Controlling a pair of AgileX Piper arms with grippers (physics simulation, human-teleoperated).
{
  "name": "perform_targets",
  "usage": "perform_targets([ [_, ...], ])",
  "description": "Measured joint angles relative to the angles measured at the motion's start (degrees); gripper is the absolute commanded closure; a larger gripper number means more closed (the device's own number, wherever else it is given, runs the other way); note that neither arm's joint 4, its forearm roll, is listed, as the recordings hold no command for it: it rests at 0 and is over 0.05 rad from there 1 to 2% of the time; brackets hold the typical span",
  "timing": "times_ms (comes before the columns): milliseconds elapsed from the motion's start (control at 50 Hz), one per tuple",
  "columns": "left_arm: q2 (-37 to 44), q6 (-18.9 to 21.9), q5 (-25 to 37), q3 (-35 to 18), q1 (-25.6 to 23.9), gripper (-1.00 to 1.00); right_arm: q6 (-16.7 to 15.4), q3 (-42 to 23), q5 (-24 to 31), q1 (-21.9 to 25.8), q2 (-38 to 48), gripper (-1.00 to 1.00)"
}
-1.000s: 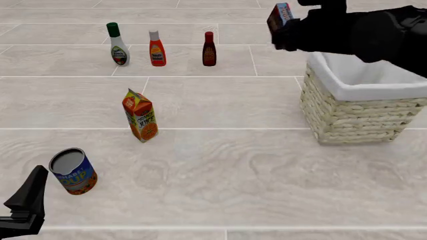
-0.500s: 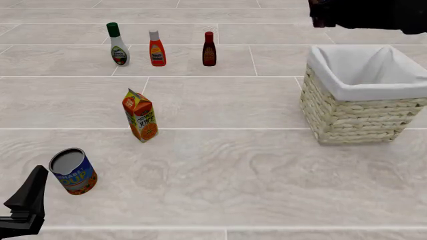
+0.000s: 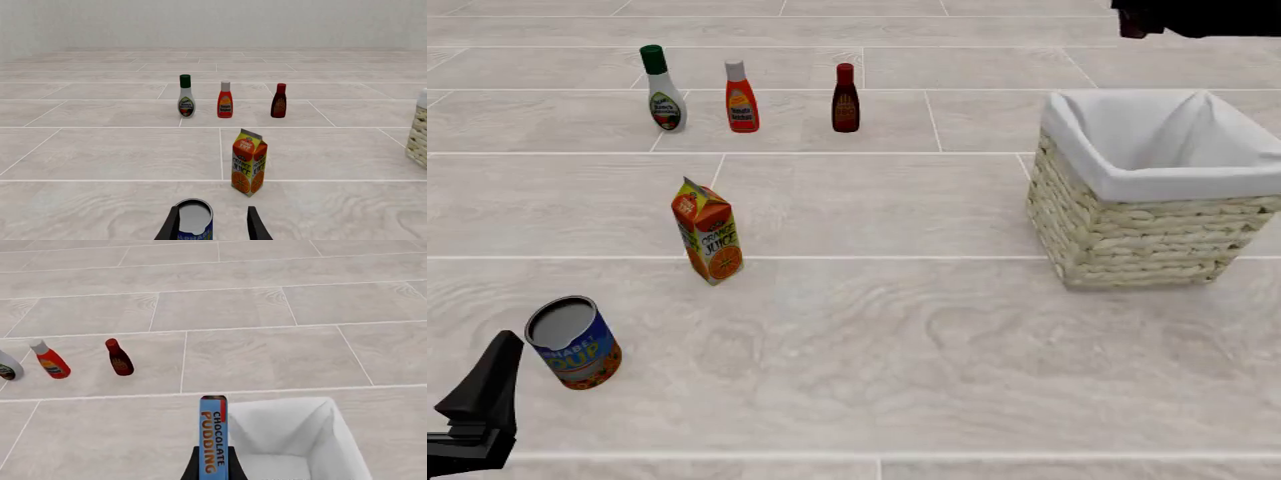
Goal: Pick the chocolate pudding and place it in the basket.
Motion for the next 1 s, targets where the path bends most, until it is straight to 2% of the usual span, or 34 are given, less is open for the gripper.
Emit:
perform_targets([
  [460, 0.00, 0.00, 0.00, 0.00, 0.00, -1.00, 1.35, -3.75, 1.93, -7.56, 4.84, 1.00],
  [1000, 0.00, 0.00, 0.00, 0.00, 0.00, -1.00, 6.39, -8.66, 6.79, -12.33, 8.70, 1.00],
])
